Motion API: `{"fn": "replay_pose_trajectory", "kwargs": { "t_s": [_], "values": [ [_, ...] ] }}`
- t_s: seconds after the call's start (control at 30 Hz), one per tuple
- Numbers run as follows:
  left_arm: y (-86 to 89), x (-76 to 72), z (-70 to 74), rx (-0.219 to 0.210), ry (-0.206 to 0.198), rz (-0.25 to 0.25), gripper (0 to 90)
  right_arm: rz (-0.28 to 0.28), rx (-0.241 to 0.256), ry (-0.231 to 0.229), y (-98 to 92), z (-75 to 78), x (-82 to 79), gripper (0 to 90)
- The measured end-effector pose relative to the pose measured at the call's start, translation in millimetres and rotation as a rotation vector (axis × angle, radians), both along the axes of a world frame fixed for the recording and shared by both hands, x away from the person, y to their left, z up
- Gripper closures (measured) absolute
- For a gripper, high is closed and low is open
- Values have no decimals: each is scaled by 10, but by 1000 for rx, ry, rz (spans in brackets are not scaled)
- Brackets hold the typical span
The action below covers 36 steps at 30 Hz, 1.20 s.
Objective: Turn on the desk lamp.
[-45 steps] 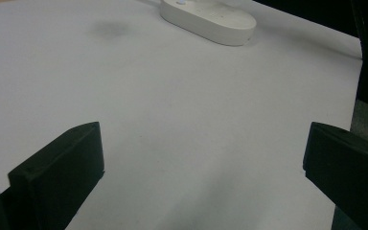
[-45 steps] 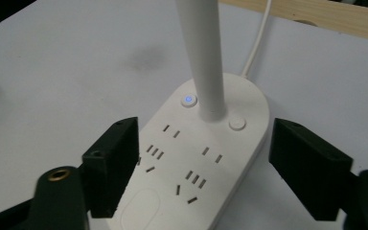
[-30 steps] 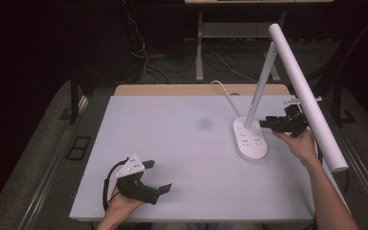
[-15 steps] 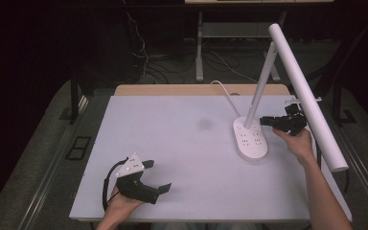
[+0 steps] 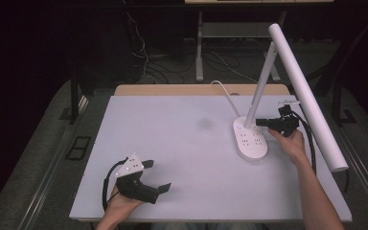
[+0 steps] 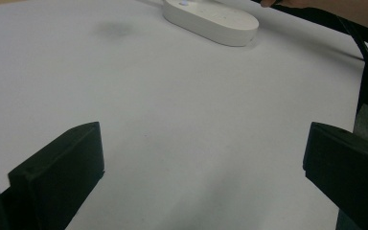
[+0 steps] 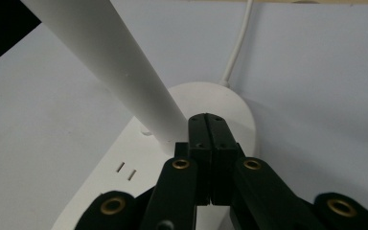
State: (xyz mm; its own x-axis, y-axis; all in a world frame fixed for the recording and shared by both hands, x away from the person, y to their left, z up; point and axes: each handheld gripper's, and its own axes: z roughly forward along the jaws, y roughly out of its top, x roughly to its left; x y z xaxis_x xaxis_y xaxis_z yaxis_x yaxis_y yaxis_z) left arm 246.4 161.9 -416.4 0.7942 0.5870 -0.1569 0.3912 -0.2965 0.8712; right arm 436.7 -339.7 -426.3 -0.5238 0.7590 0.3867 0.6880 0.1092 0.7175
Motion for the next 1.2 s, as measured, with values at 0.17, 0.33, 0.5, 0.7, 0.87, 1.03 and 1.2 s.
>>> {"fn": "replay_pose_trajectory", "kwargs": {
  "t_s": [0.17,0.33,0.5,0.7,0.87,1.03,1.2],
  "values": [
    [-3,-4,-1,0,1,-1,0,-5,-4,6,18,-52,28,895],
    [-2,2,-5,1,2,-3,0,-7,-2,18,33,-88,45,896],
    [-1,5,-8,4,4,-6,0,-4,4,16,32,-112,64,896],
    [-10,0,-8,2,3,-7,0,-6,-10,11,38,-108,58,899],
    [-17,-12,-9,2,1,-8,0,-17,-43,2,55,-100,47,900],
    [-14,-5,-16,3,3,-5,0,-28,-26,3,52,-115,40,900],
    [-14,5,-16,7,4,-8,0,-33,-48,-6,74,-111,34,900]
  ]
}}
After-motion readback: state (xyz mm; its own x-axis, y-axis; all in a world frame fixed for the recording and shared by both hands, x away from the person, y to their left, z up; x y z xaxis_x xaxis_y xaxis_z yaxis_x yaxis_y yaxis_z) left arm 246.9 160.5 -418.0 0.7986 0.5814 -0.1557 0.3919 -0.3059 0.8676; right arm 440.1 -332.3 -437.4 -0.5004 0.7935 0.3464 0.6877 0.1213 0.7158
